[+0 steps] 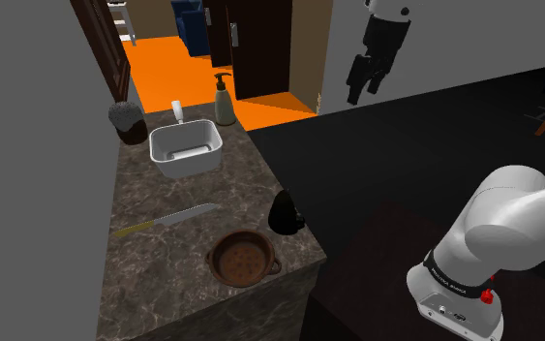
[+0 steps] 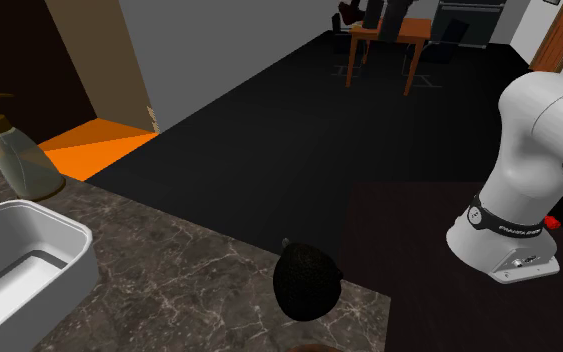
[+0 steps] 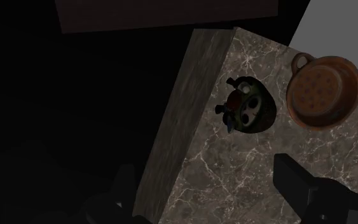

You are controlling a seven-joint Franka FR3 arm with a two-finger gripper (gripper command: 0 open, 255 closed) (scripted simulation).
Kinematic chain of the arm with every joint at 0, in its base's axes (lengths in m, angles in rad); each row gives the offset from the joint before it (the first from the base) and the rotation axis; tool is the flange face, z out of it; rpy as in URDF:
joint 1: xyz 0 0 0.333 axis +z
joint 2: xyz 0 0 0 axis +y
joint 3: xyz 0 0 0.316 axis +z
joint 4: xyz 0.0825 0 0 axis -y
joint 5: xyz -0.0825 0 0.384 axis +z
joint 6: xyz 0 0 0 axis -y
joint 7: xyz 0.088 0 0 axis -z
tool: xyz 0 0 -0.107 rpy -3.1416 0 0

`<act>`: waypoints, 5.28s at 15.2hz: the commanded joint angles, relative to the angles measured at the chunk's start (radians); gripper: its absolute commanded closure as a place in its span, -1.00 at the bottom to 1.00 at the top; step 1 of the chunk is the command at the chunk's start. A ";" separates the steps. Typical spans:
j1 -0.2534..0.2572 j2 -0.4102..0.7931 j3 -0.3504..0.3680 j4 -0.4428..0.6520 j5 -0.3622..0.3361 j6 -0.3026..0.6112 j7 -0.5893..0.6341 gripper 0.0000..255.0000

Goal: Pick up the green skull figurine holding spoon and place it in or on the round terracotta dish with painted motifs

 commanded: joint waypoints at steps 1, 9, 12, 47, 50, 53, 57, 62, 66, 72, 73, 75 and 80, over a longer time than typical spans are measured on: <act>0.000 0.000 0.000 0.000 0.000 0.000 0.000 -1.00; 0.042 0.137 0.061 -0.115 0.058 0.197 0.052 -1.00; 0.059 0.207 0.084 -0.141 0.080 0.273 0.069 -1.00; 0.139 0.669 0.191 -0.184 0.160 0.698 0.132 1.00; 0.138 0.670 0.191 -0.183 0.160 0.699 0.131 1.00; 0.138 0.649 0.190 -0.174 0.160 0.669 0.134 1.00; 0.137 0.611 0.188 -0.154 0.159 0.611 0.138 1.00; 0.136 0.570 0.185 -0.123 0.157 0.538 0.143 1.00; 0.135 0.541 0.182 -0.094 0.155 0.481 0.147 1.00; 0.134 0.505 0.178 -0.045 0.153 0.396 0.154 1.00; 0.133 0.500 0.178 -0.036 0.152 0.382 0.155 1.00; 0.133 0.493 0.177 -0.025 0.151 0.366 0.156 1.00; 0.182 0.538 0.250 0.065 0.164 0.335 0.279 1.00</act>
